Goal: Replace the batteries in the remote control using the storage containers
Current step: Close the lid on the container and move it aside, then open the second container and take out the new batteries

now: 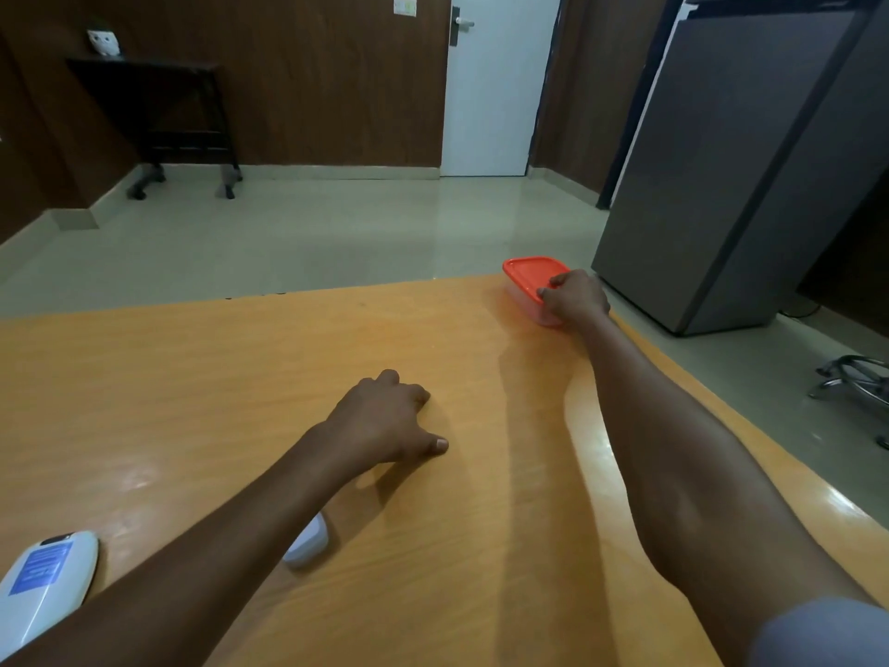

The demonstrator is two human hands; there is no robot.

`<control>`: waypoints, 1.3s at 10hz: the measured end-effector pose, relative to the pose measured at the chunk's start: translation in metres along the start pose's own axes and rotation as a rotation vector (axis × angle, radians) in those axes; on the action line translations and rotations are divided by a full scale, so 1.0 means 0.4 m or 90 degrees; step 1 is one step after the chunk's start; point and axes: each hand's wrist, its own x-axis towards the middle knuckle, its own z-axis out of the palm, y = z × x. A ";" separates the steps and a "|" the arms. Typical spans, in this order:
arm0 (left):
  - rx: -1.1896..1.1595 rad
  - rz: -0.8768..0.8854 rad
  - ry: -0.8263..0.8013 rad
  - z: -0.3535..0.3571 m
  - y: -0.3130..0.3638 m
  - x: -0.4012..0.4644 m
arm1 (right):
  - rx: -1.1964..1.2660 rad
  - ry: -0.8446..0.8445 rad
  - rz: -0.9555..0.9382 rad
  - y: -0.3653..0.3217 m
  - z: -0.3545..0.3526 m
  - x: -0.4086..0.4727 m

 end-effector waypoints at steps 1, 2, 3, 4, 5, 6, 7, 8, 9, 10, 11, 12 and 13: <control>0.002 0.001 0.005 0.001 -0.002 0.001 | -0.052 0.034 -0.017 -0.001 0.003 0.002; -0.005 -0.003 0.013 -0.002 -0.001 -0.002 | -0.111 0.113 -0.054 -0.010 0.002 -0.038; -0.062 -0.020 0.041 -0.009 0.002 -0.016 | -0.057 0.182 -0.133 -0.029 0.005 -0.116; -0.256 -0.058 0.098 -0.026 -0.023 -0.046 | 0.022 0.168 -0.226 -0.070 0.015 -0.227; -0.386 -0.089 0.165 -0.045 -0.077 -0.110 | 0.082 0.096 -0.289 -0.124 0.038 -0.364; -0.473 -0.125 0.228 -0.059 -0.154 -0.214 | 0.136 0.015 -0.339 -0.188 0.063 -0.522; -0.501 -0.177 0.297 -0.060 -0.261 -0.354 | 0.162 -0.072 -0.412 -0.269 0.086 -0.688; -0.506 -0.237 0.363 -0.053 -0.390 -0.511 | 0.200 -0.155 -0.482 -0.361 0.116 -0.847; -0.478 -0.302 0.420 -0.043 -0.515 -0.671 | 0.248 -0.218 -0.523 -0.462 0.157 -1.002; -0.419 -0.367 0.485 -0.027 -0.626 -0.828 | 0.271 -0.277 -0.569 -0.566 0.215 -1.162; -0.355 -0.453 0.556 0.002 -0.721 -0.952 | 0.257 -0.321 -0.643 -0.652 0.279 -1.319; -0.266 -0.582 0.535 0.048 -0.794 -1.035 | 0.196 -0.382 -0.707 -0.721 0.330 -1.457; -0.268 -0.684 0.466 0.091 -0.824 -1.074 | 0.156 -0.485 -0.724 -0.770 0.386 -1.551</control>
